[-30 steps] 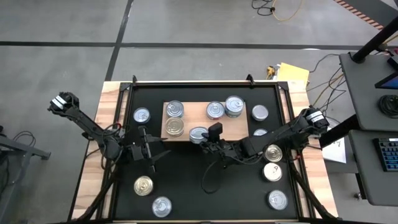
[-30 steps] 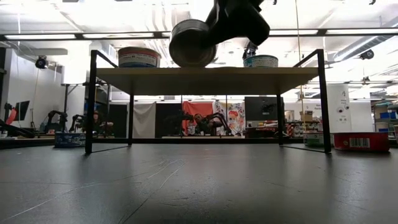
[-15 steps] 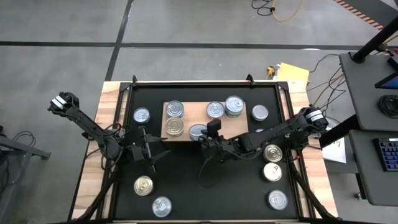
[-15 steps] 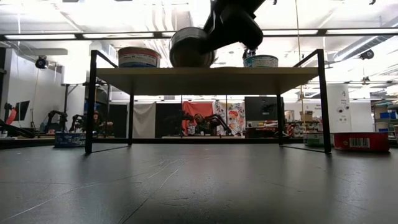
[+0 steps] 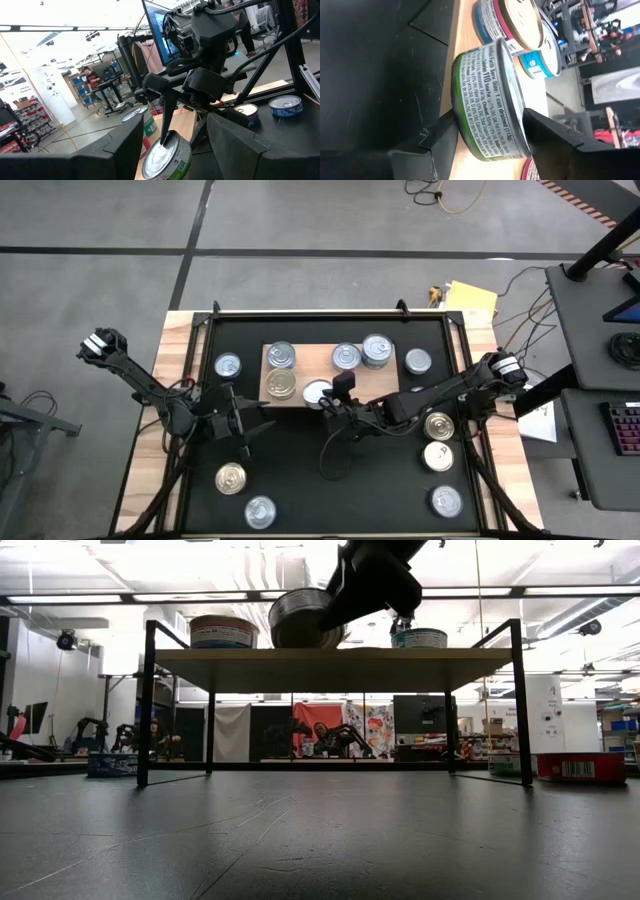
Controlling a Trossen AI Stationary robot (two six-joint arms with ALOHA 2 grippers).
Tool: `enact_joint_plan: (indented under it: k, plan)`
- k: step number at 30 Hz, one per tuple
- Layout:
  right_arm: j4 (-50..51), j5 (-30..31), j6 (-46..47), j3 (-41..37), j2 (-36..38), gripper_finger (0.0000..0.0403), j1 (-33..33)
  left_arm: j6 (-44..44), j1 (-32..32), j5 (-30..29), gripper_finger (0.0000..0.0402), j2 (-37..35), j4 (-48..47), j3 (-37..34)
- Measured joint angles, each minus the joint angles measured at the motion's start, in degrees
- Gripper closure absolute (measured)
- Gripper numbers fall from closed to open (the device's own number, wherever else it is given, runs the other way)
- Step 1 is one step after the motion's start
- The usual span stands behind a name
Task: Stack canned seafood by type on shelf
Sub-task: Put the green tuna can on the shelf
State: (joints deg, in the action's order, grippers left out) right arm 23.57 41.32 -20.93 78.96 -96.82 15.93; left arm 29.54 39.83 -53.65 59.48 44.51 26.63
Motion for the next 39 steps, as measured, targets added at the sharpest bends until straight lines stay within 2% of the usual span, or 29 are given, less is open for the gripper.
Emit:
enact_joint_plan:
  k: [17, 26, 30, 34, 36, 39]
  plan:
    - [0.14, -1.49, 3.92, 0.0, 0.05, 0.0099, -0.62, 0.0, 0.0, 0.0, 0.0198, 0.0, -0.07, -0.02]
    - [0.36, -1.44, 5.01, 0.0, 1.68, 0.0079, -0.09, -0.02, 0.0, 0.0, 0.0198, 0.02, -0.52, -0.04]
    - [0.69, -1.94, 6.17, 0.0, 3.01, 0.0087, 0.73, -0.02, 0.0, 0.01, 0.0198, 0.02, -0.93, -0.04]
    - [0.59, -10.47, 9.38, 0.0, 5.12, 0.0116, 0.63, -0.02, 0.0, 0.02, 0.0198, 0.02, -1.11, -0.04]
    - [0.51, -14.54, 11.56, 0.0, 5.99, 0.0143, 0.03, -0.02, 0.0, 0.01, 0.0198, 0.02, -1.39, -0.04]
    - [0.53, -16.07, 13.84, 0.0, 6.71, 0.0202, -1.19, -0.02, -0.02, 0.02, 0.0198, 0.02, -1.4, -0.04]
